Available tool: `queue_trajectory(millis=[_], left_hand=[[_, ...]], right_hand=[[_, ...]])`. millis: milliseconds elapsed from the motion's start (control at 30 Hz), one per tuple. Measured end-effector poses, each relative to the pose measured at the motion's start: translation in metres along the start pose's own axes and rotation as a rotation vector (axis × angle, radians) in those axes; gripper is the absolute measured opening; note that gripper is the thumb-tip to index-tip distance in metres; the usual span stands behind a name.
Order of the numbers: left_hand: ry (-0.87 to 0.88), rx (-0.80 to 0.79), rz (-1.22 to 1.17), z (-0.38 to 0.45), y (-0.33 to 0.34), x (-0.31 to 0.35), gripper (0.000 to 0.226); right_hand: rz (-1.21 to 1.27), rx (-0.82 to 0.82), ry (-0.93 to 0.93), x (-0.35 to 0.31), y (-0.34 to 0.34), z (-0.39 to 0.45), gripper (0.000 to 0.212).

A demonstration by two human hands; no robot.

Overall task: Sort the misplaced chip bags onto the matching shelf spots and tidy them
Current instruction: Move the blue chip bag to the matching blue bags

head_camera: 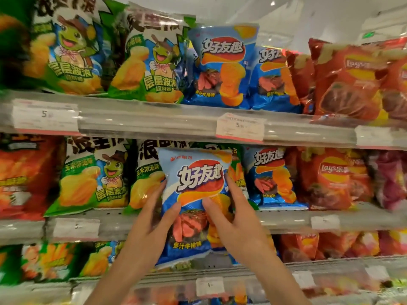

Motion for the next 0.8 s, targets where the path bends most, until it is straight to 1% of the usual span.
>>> queue_trajectory(millis=[67,100,167,200,233,267,367,433,533,667,800], left_hand=[[0.009,0.061,0.051,-0.002,-0.001,0.006,0.051],[0.006,0.092,0.072,-0.004,-0.003,0.008,0.049],[0.004,0.139,0.097,-0.007,-0.007,0.011,0.048],[0.001,0.151,0.115,-0.008,-0.009,0.010,0.048],[-0.002,0.155,0.131,-0.008,-0.010,0.009,0.049],[-0.002,0.158,0.139,-0.008,-0.011,0.008,0.050],[-0.004,0.157,0.133,-0.006,-0.013,0.005,0.054],[-0.007,0.152,0.147,-0.005,-0.013,0.004,0.057],[-0.008,0.168,0.129,-0.005,-0.016,0.003,0.059],[-0.024,0.181,0.137,-0.005,-0.021,0.002,0.059],[-0.021,0.170,0.139,-0.004,-0.026,0.002,0.058]], right_hand=[[0.026,-0.019,-0.054,-0.007,-0.011,0.004,0.078],[0.040,0.019,-0.083,-0.010,-0.020,0.008,0.069],[-0.003,0.192,-0.122,-0.008,-0.047,0.024,0.063],[-0.069,0.271,-0.113,-0.004,-0.056,0.036,0.062],[-0.139,0.316,-0.084,-0.001,-0.061,0.049,0.063],[-0.195,0.319,-0.043,0.004,-0.062,0.062,0.065],[-0.292,0.236,0.053,0.017,-0.049,0.093,0.070],[-0.312,0.201,0.096,0.026,-0.041,0.108,0.072],[-0.305,0.190,0.170,0.036,-0.037,0.117,0.073],[-0.266,0.213,0.123,0.031,-0.039,0.113,0.068],[-0.274,0.263,0.075,0.016,-0.049,0.106,0.070]])
Point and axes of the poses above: each hand's wrist, its own z-axis towards the middle knuckle, its own y-axis out of the palm, x = y × z, the point moved 8 cm from there along z, towards the middle knuckle, and after that the axes turned 15 degrees about y, right-handed, at the moved point
